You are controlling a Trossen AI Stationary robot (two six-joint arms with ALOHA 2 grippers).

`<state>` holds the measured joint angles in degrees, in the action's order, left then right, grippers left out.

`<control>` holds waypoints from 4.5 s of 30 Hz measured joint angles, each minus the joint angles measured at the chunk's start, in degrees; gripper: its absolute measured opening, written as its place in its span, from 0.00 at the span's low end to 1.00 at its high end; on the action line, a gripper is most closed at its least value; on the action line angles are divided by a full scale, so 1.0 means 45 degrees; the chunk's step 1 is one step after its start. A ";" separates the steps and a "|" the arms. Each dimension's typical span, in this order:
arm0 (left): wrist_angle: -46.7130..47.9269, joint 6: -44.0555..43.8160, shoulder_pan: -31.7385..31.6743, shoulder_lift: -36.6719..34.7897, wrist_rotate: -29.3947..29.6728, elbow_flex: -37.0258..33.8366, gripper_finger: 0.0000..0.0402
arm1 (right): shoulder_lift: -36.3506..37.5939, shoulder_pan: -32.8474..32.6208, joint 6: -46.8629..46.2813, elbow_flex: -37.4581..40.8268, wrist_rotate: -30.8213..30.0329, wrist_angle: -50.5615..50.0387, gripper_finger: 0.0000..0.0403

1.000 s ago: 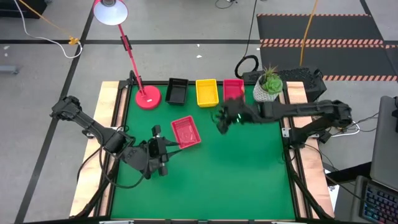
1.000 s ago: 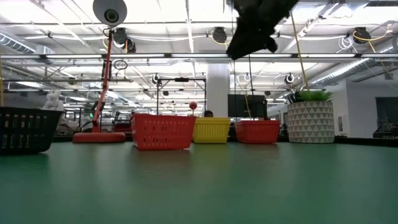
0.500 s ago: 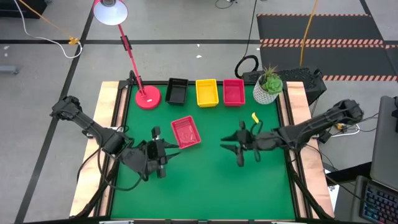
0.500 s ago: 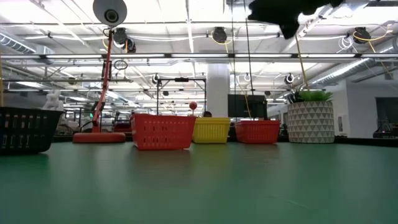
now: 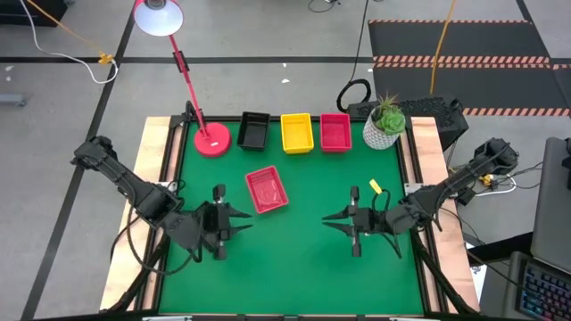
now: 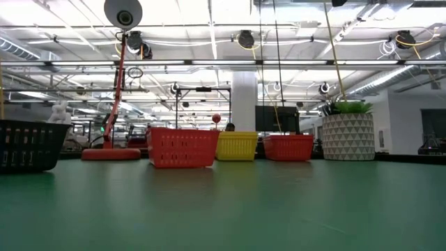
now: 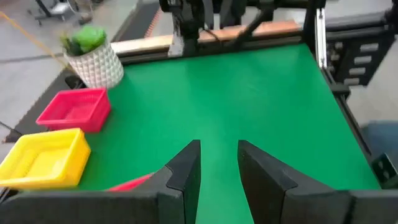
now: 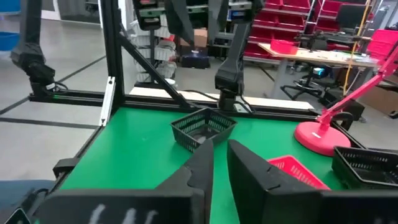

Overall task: Stack baskets by color
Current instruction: Stack the bottom black bin on the top stacked black bin

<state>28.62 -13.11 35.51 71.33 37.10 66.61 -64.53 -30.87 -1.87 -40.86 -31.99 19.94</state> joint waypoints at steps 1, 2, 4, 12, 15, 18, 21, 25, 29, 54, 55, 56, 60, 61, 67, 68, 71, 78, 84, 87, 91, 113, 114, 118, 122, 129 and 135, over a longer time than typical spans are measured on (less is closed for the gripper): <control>0.0537 -0.0168 0.0011 0.0005 -0.0067 0.0334 0.27 | 0.0000 0.0000 0.0000 0.0000 -0.0019 -0.0003 0.08; 0.1016 -0.0372 0.0023 0.0005 -0.0169 0.0692 0.27 | 0.0000 0.0000 0.0000 0.0000 -0.0014 -0.0014 0.07; 0.1869 -0.0615 0.0029 -0.0010 -0.0257 0.1410 0.27 | 0.0000 0.0000 0.0002 0.0000 0.0040 -0.0005 0.05; 0.5544 -0.1596 -0.0012 -0.0005 -0.1127 0.3831 0.27 | 0.0000 0.0000 0.0005 0.0000 0.0093 -0.0015 0.01; 0.6887 -0.2081 -0.0236 0.0000 -0.2369 0.4443 0.27 | 0.0000 0.0000 0.0003 0.0000 0.0113 -0.0015 0.01; 0.8556 -0.2978 -0.0429 0.0000 -0.3489 0.4883 0.27 | 0.0000 0.0000 0.0001 0.0000 0.0113 -0.0028 0.01; 1.0263 -0.3849 -0.0592 0.0145 -0.4458 0.5121 0.27 | 0.0000 0.0000 0.0000 0.0000 0.0113 -0.0057 0.01; 1.2227 -0.4907 -0.0627 0.0506 -0.5514 0.5291 0.27 | 0.0000 0.0000 -0.0054 -0.0005 0.0113 -0.0228 0.01; 1.3228 -0.5231 -0.0622 0.0844 -0.6487 0.5298 0.27 | -0.0005 0.0005 -0.0082 -0.0005 0.0113 -0.0272 0.01; 1.3640 0.2789 0.0661 0.1166 -0.8555 0.5281 0.27 | -0.0005 0.0000 -0.0097 -0.0010 0.0117 -0.0408 0.01; 1.3626 0.2985 0.0675 0.1161 -0.8562 0.5223 0.27 | -0.0005 0.0000 -0.0097 -0.0010 0.0117 -0.0408 0.01; 1.3634 0.3101 0.0690 0.1161 -0.8569 0.5125 0.27 | -0.0005 0.0000 -0.0097 -0.0010 0.0117 -0.0407 0.01; 1.3641 0.3280 0.0667 0.1161 -0.8539 0.4488 0.27 | -0.0005 0.0000 -0.0097 -0.0015 0.0117 -0.0408 0.01; 1.3641 0.3276 0.0673 0.1161 -0.8541 0.4314 0.27 | -0.0005 0.0000 -0.0097 -0.0015 0.0117 -0.0408 0.01; 1.3411 0.3102 0.0675 0.1161 -0.8549 0.2883 0.27 | -0.0005 0.0000 -0.0097 -0.0015 0.0117 -0.0403 0.01; 1.3293 0.2995 0.0675 0.1161 -0.8554 0.2586 0.27 | -0.0005 0.0000 -0.0097 -0.0015 0.0117 -0.0405 0.01; 1.2486 0.2843 0.0676 0.1161 -0.8558 0.1600 0.27 | -0.0005 0.0000 -0.0097 -0.0015 0.0117 -0.0403 0.01; 0.9817 0.2778 0.0709 0.1166 -0.8558 -0.0898 0.27 | -0.0005 0.0000 -0.0097 -0.0015 0.0117 -0.0407 0.01; 0.8327 0.2263 0.0749 0.1166 -0.8563 -0.2659 0.27 | -0.0005 0.0000 -0.0097 -0.0015 0.0117 -0.0403 0.01; 0.7607 0.2130 0.0837 0.1166 -0.8567 -0.3251 0.27 | -0.0010 0.0000 -0.0097 -0.0015 0.0117 -0.0403 0.01; 0.7202 0.2025 0.1056 0.1166 -0.8568 -0.3701 0.27 | -0.0010 0.0000 -0.0097 -0.0015 0.0117 -0.0404 0.01; 0.5553 0.1749 0.1219 0.1166 -0.8131 -0.5002 0.27 | -0.0010 0.0000 -0.0097 -0.0015 0.0117 -0.0408 0.01; 0.5542 0.1751 0.1219 0.1166 -0.8131 -0.5009 0.27 | -0.0010 0.0000 -0.0097 -0.0015 0.0118 -0.0408 0.01; 0.5512 0.1741 0.1219 0.1166 -0.8121 -0.5009 0.27 | -0.0010 0.0000 -0.0097 -0.0015 0.0117 -0.0408 0.01; 0.5510 0.1457 0.1219 0.1166 -0.8114 -0.5010 0.27 | -0.0010 0.0000 -0.0097 -0.0015 0.0117 -0.0408 0.01; 0.5509 0.1216 0.1219 0.1166 -0.8103 -0.5009 0.27 | -0.0010 0.0002 -0.0097 -0.0015 0.0117 -0.0408 0.01; 0.5508 0.1187 0.1219 0.1166 -0.7905 -0.5009 0.27 | -0.0010 0.0000 -0.0097 -0.0015 0.0117 -0.0408 0.01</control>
<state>53.41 -7.77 40.99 76.58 1.53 44.07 -64.58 -30.87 -2.31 -40.93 -31.46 18.11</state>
